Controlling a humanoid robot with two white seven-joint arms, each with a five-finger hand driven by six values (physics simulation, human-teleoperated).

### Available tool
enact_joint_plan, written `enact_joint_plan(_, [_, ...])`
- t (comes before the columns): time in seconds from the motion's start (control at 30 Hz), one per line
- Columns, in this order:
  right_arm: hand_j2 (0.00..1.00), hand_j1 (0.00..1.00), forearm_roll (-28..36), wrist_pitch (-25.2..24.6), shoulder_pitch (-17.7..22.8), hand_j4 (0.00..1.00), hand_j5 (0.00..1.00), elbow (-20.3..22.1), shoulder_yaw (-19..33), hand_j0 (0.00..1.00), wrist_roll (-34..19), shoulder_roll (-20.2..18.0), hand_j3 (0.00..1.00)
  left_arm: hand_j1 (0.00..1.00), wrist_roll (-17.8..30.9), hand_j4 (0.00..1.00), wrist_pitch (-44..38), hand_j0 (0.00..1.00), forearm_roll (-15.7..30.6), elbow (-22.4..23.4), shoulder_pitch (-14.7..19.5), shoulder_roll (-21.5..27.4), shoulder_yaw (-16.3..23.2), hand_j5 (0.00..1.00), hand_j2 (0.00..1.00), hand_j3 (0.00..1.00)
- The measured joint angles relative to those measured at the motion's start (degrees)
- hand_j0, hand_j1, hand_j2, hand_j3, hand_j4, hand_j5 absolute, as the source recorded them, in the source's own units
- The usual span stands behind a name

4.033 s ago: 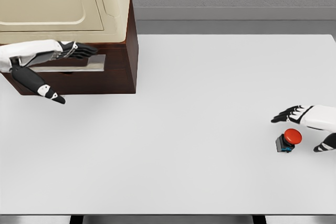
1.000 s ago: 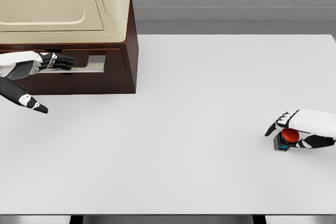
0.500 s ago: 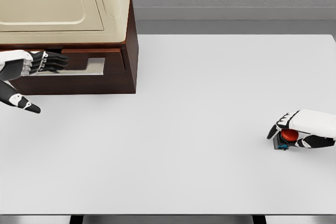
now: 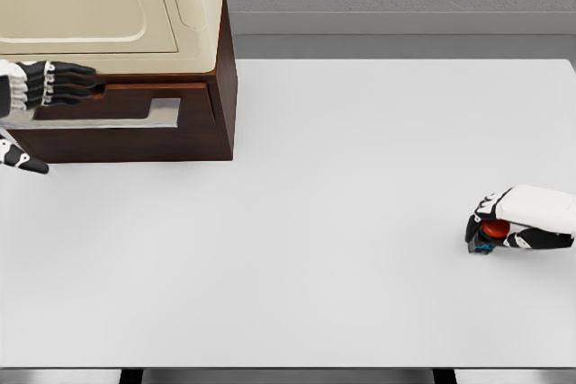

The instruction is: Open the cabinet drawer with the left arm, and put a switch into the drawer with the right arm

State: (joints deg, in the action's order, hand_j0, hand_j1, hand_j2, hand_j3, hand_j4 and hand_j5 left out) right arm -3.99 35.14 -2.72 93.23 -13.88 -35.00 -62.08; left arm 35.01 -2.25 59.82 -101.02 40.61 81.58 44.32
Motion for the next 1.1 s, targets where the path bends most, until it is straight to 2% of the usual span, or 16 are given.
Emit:
enact_joint_plan(0.13, [0.47,0.47,0.0,0.0,-0.3,0.47,0.47,0.0,0.0,0.47,0.0,0.0,0.47,1.00,0.0,1.00,-1.5,1.00,0.1,0.4,-0.1,0.7,-0.7,1.00,1.00,1.00])
enact_joint_plan(0.27, [0.47,0.47,0.0,0.0,-0.4,0.47,0.47,0.1,0.1,0.47,0.0,0.0,0.47,1.00,0.0,1.00,-2.8,1.00,-2.6,0.9,-0.1,0.9,-0.9,1.00,1.00,1.00])
enact_joint_plan(0.53, [0.46,0.46,0.0,0.0,-3.4,0.46,0.46,0.1,0.1,0.46,0.0,0.2,0.46,1.00,0.0,1.00,-4.2,1.00,-6.8,3.2,0.2,0.2,-1.0,1.00,1.00,1.00])
enact_joint_plan(0.8, [0.46,0.46,0.0,0.0,-6.9,0.46,0.46,0.2,-0.1,0.46,0.0,1.4,0.46,1.00,0.0,1.00,-5.1,1.00,-8.7,5.2,0.2,-2.7,-1.1,1.00,1.00,1.00])
enact_joint_plan(1.1, [0.46,0.46,0.0,0.0,-10.5,0.46,0.46,0.2,-0.4,0.46,0.0,3.6,0.46,1.00,0.0,1.00,-5.2,1.00,-9.2,5.2,0.3,-5.1,-1.2,1.00,1.00,1.00])
